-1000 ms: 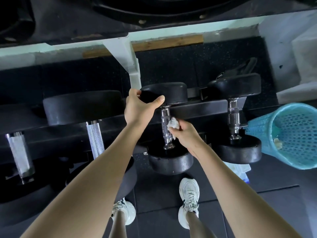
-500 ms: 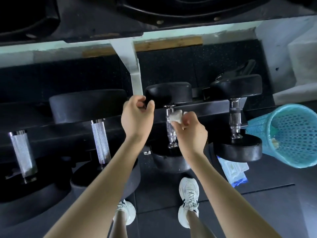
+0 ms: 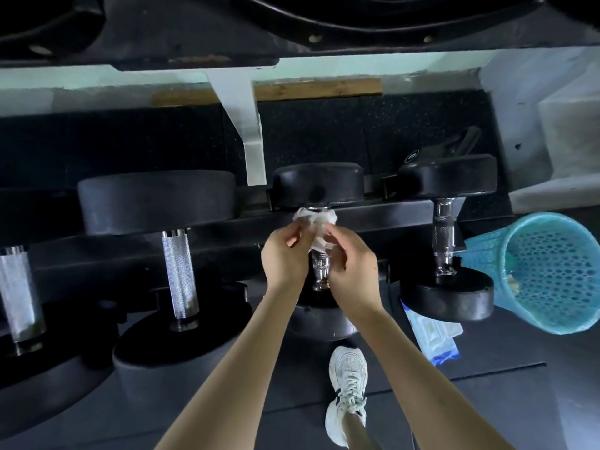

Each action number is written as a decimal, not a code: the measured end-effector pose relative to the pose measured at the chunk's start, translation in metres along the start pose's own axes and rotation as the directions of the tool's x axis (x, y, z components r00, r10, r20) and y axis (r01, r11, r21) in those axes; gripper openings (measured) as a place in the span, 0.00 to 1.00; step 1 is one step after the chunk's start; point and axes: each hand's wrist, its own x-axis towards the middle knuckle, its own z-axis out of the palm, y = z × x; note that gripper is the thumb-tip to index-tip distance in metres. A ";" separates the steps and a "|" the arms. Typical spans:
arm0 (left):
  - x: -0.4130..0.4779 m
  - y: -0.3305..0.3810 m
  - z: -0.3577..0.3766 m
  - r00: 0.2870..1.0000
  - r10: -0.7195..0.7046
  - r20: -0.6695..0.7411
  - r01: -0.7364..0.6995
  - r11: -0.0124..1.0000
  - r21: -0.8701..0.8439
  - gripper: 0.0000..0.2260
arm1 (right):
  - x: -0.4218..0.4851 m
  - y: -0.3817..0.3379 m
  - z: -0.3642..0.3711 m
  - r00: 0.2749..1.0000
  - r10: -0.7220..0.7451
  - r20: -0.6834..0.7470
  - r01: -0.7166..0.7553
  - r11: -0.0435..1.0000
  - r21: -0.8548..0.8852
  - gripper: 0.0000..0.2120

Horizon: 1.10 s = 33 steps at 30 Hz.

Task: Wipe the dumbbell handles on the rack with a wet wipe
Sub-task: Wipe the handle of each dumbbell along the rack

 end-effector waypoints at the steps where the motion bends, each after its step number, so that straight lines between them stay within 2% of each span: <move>1: 0.002 0.000 0.005 0.999 -0.043 -0.008 0.043 0.998 -0.047 0.16 | 0.004 -0.001 -0.002 1.000 0.017 -0.008 -0.017 1.000 -0.009 0.23; 5: 0.016 0.000 0.020 0.951 -0.308 -0.029 0.283 0.904 -0.321 0.16 | 0.022 -0.001 -0.003 0.990 0.075 0.117 -0.065 0.995 -0.081 0.20; 8: 0.025 0.000 0.026 0.940 -0.340 -0.023 0.316 0.895 -0.315 0.10 | 0.023 0.005 -0.005 0.989 0.071 0.134 -0.045 0.981 -0.186 0.19; 12: 0.027 0.003 0.031 0.955 -0.296 -0.021 0.282 0.926 -0.252 0.07 | 0.002 0.024 -0.013 0.983 0.182 -0.006 -0.182 0.976 -0.122 0.19; 15: 0.023 -0.003 0.026 0.987 -0.163 0.016 0.163 0.966 -0.202 0.05 | -0.019 0.037 -0.010 0.931 0.365 0.023 -0.365 0.931 0.001 0.14; 17: 0.019 -0.004 0.021 0.995 -0.068 0.075 0.079 0.985 -0.152 0.04 | -0.028 0.042 -0.003 0.909 0.416 0.030 -0.417 0.908 0.045 0.13; 19: 0.018 -0.004 0.019 0.994 -0.017 0.104 0.027 0.995 -0.092 0.06 | -0.032 0.043 0.005 0.897 0.442 0.004 -0.440 0.893 0.099 0.13; 21: 0.018 -0.003 0.020 0.991 0.001 0.135 0.011 0.996 -0.088 0.06 | -0.031 0.035 0.004 0.866 0.499 -0.020 -0.475 0.836 0.275 0.13; 23: 0.019 -0.006 0.021 0.987 0.025 0.157 -0.016 0.998 -0.060 0.08 | -0.025 0.022 -0.006 0.884 0.465 -0.049 -0.390 0.791 0.471 0.13; 24: 0.018 -0.008 0.020 0.987 0.018 0.157 -0.017 1.000 -0.010 0.11 | -0.020 0.015 -0.011 0.924 0.374 -0.074 -0.295 0.823 0.485 0.13; 26: 0.016 -0.008 0.017 0.988 0.008 0.155 -0.013 0.999 0.032 0.13 | -0.005 0.005 -0.015 0.981 0.192 -0.042 -0.163 0.914 0.371 0.10; 27: 0.016 -0.009 0.016 0.986 0.003 0.165 -0.008 1.000 0.028 0.13 | 0.003 0.005 -0.012 0.983 0.181 0.017 -0.178 0.946 0.271 0.11; 29: 0.017 -0.006 0.012 0.974 0.003 0.225 -0.001 1.000 -0.008 0.12 | 0.018 0.013 -0.004 0.947 0.291 0.139 -0.302 0.951 0.066 0.21; 30: 0.018 -0.004 0.009 0.961 0.015 0.275 0.003 0.998 -0.064 0.10 | 0.023 0.019 -0.001 0.910 0.369 0.189 -0.380 0.925 0.024 0.24; 33: 0.021 -0.001 0.005 0.928 0.031 0.372 0.077 0.959 -0.272 0.10 | 0.024 0.033 -0.001 0.834 0.460 0.306 -0.520 0.840 0.154 0.27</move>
